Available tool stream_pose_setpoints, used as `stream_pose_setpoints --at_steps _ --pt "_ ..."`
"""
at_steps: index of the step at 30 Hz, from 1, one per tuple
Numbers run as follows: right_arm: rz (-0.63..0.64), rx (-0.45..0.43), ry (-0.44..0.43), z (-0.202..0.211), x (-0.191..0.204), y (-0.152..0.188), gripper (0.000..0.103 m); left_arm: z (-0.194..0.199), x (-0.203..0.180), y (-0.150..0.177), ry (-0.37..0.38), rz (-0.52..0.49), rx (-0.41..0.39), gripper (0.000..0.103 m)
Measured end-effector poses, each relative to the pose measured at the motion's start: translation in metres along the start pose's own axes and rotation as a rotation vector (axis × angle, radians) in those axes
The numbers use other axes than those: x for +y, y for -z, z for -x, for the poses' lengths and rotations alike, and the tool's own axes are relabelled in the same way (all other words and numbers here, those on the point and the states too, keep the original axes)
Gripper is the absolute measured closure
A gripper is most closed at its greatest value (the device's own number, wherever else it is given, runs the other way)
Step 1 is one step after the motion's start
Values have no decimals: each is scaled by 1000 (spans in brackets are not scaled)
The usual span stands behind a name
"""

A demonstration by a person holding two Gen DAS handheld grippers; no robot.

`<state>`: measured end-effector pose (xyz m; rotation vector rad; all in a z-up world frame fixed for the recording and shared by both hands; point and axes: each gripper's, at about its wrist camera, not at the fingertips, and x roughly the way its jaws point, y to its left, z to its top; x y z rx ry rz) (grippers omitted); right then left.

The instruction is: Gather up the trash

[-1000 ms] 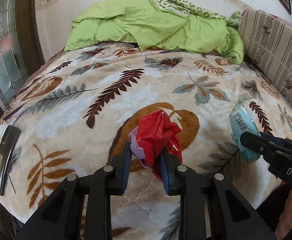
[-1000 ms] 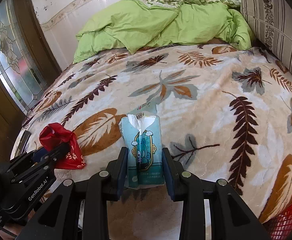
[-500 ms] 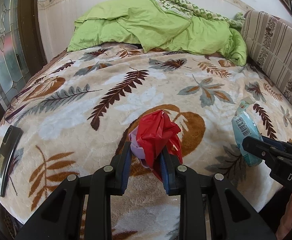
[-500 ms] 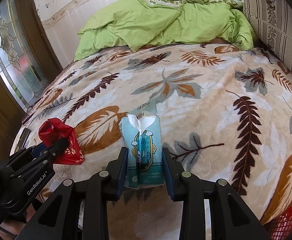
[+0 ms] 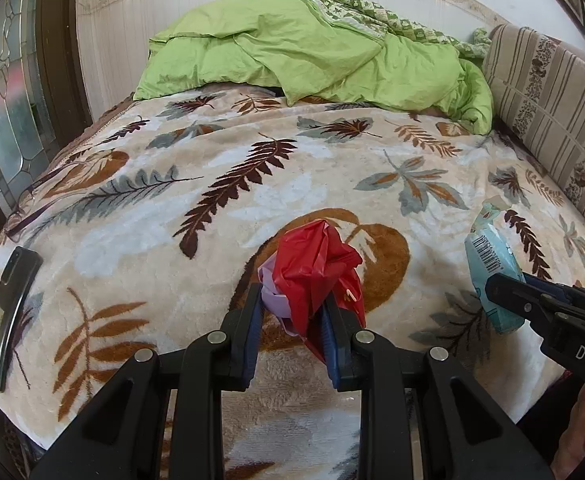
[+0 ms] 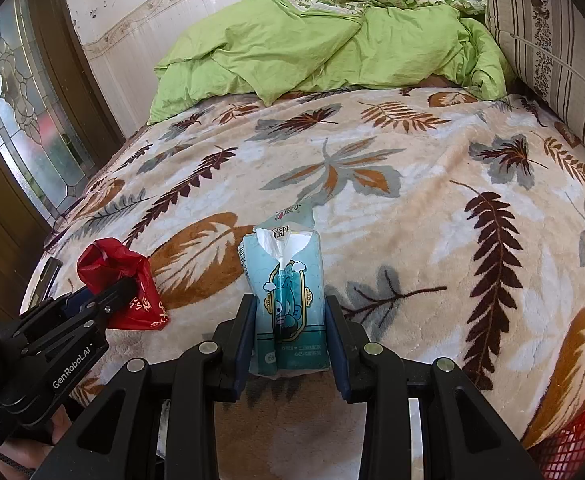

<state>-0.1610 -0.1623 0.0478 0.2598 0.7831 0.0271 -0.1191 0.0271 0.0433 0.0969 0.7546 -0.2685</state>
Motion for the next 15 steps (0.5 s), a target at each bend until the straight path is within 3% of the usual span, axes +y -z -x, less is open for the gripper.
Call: stream_pose_setpoints --at_steps 6,15 --pt "-1 3 2 0 -1 0 68 1 -1 0 39 14 -7 77" --pt "0 4 1 -2 0 1 68 1 -3 1 35 2 -6 77"
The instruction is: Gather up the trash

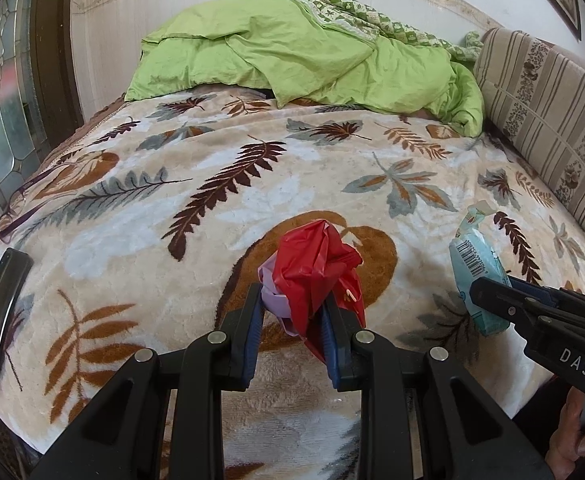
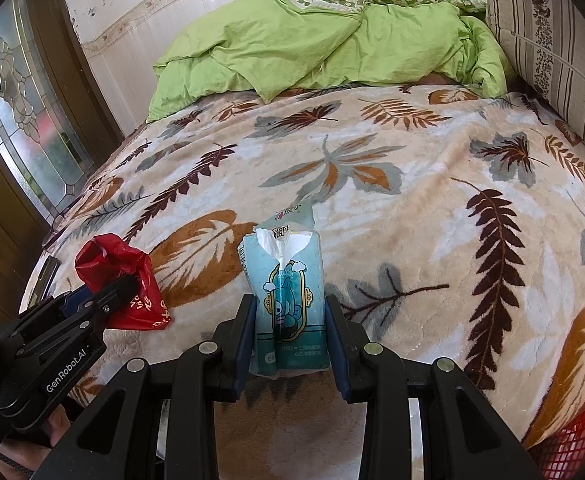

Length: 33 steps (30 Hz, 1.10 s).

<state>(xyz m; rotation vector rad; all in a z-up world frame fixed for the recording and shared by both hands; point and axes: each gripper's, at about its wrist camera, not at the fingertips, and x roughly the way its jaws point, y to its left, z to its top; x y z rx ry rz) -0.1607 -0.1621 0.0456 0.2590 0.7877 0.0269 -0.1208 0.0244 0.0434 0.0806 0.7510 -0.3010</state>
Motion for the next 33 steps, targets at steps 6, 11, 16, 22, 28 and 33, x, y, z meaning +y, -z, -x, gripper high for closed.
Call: stream_pose_setpoints --at_steps 6,11,16,22,28,33 --pt "0 0 1 0 1 0 68 0 -1 0 -4 -4 -2 77" --pt "1 0 1 0 0 0 68 1 1 -2 -14 -9 -11 77" --pt "1 0 0 0 0 0 68 3 5 -3 -30 -2 -14 77" --pt "7 0 2 -1 2 0 68 2 7 -4 -38 5 -14 77" --pt "6 -3 3 0 2 0 68 2 7 -4 -36 3 -14 77" --pt "4 -12 1 6 2 -1 68 3 7 -4 -34 4 -13 77"
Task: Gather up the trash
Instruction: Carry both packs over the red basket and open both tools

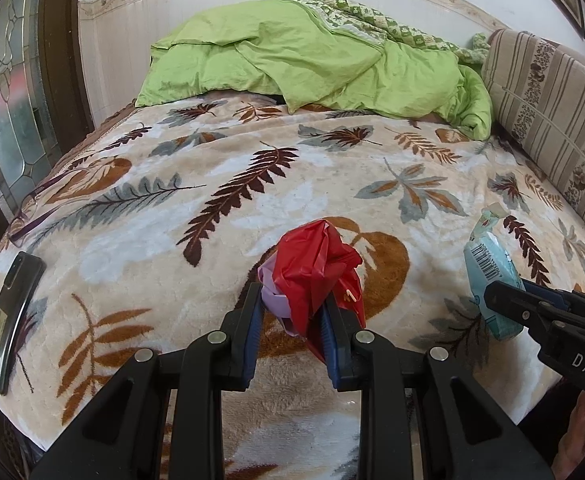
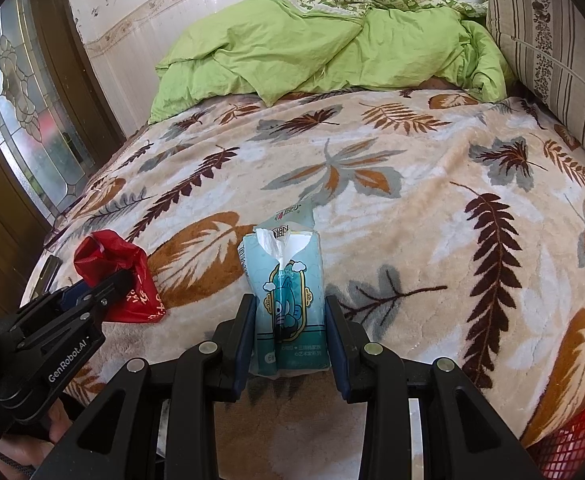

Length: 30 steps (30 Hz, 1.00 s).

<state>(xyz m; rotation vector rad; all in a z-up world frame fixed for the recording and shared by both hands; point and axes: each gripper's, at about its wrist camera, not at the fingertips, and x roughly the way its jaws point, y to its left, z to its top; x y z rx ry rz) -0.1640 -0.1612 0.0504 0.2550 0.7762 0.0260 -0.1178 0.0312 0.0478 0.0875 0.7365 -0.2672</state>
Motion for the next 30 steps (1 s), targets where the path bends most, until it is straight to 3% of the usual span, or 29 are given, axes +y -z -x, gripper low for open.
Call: stream_pose_setpoints --at_steps 6,10,13,19,23,26,28,30 --pt "-74 -39 -32 36 -19 -3 68 15 -26 -6 98 -48 -12 77" --pt "-142 -91 -11 84 -50 5 68 35 -65 -17 226 -120 -28 77" --pt "-240 -135 49 128 -91 20 68 53 -107 -27 371 -182 -20 77" --pt "-473 -229 258 222 -191 66 67 89 -213 -31 631 -335 3 77" --pt "-578 -264 363 265 -235 94 67 105 -289 -20 819 -430 90 77" --pt "-641 -280 409 284 -261 111 64 104 -334 -6 902 -478 160 77" --pt "-675 -284 419 288 -272 117 59 99 -360 3 933 -508 199 72" --pt "-700 -281 447 288 -279 122 53 91 -381 13 950 -540 247 51"
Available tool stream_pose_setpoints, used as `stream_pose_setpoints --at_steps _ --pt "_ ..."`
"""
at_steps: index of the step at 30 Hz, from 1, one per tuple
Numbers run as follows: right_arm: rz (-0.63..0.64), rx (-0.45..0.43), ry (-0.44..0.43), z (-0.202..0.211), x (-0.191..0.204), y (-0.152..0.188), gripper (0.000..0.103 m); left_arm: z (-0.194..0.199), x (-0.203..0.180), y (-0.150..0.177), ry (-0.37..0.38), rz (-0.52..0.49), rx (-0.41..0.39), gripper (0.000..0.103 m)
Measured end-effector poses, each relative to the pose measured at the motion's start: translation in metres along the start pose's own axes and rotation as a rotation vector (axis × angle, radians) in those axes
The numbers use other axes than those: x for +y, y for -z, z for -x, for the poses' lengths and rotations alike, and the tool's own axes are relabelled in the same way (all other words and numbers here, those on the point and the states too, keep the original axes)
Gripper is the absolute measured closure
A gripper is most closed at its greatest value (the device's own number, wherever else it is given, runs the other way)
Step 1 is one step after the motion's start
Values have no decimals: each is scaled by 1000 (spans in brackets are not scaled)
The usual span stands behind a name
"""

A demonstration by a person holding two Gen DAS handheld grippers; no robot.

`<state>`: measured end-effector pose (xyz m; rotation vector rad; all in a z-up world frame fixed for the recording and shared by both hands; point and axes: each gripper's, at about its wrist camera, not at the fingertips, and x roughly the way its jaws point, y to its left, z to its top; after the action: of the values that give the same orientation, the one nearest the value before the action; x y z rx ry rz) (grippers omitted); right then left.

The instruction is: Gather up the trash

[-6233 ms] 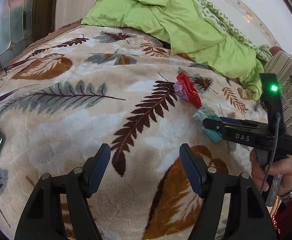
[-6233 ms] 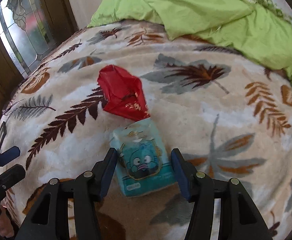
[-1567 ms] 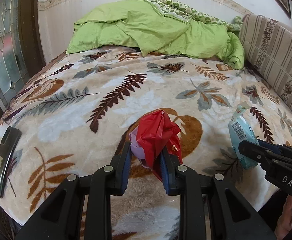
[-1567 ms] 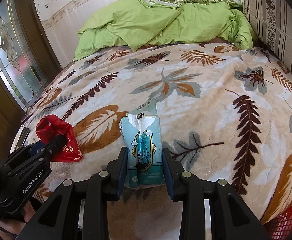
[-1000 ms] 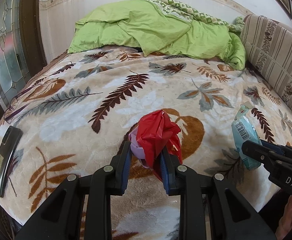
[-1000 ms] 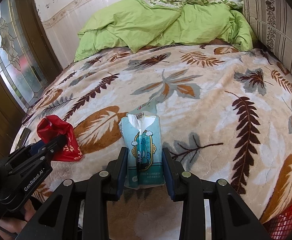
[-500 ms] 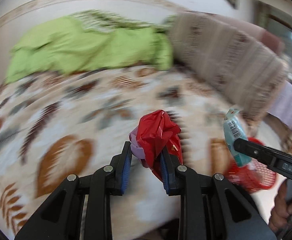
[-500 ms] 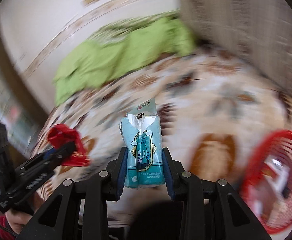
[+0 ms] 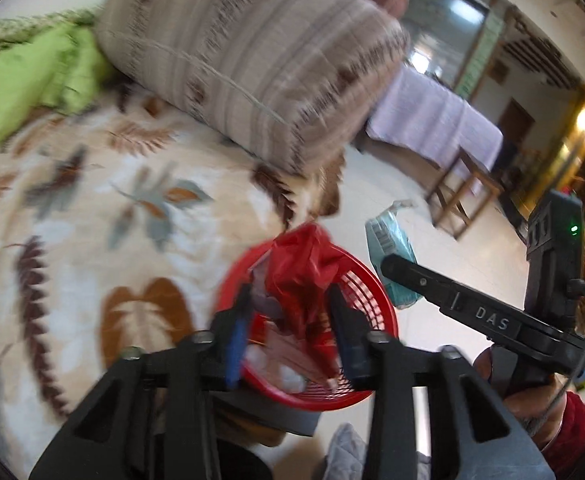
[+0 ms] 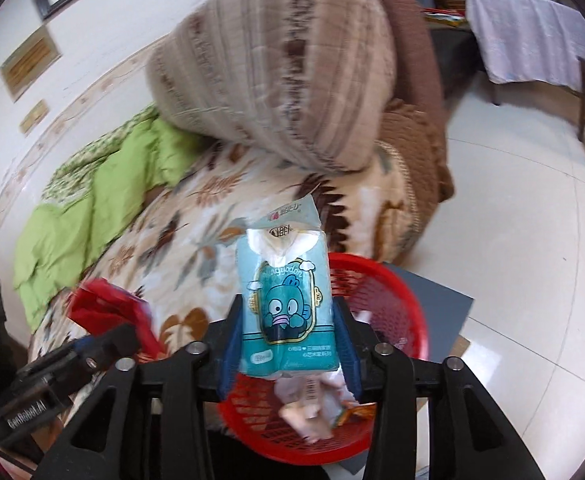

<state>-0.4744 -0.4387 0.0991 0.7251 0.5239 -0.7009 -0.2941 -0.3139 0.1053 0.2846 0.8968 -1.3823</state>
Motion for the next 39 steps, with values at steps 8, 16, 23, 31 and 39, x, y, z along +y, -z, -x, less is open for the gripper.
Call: stream_pose_setpoints --at_steps 8,16,23,31,39 --pt "62 -49 116 11 20 9 37 30 9 15 -125 8 -69 28" --pt "89 -108 252 19 86 47 13 120 46 57 -405 18 -191 9" --pt "51 -166 266 36 106 69 6 164 70 98 -515 118 -247 3" --pt "152 -185 344 53 124 87 6 170 60 113 -591 107 -231 3" --pt "160 -223 368 61 123 91 6 174 52 113 -647 90 -255 3"
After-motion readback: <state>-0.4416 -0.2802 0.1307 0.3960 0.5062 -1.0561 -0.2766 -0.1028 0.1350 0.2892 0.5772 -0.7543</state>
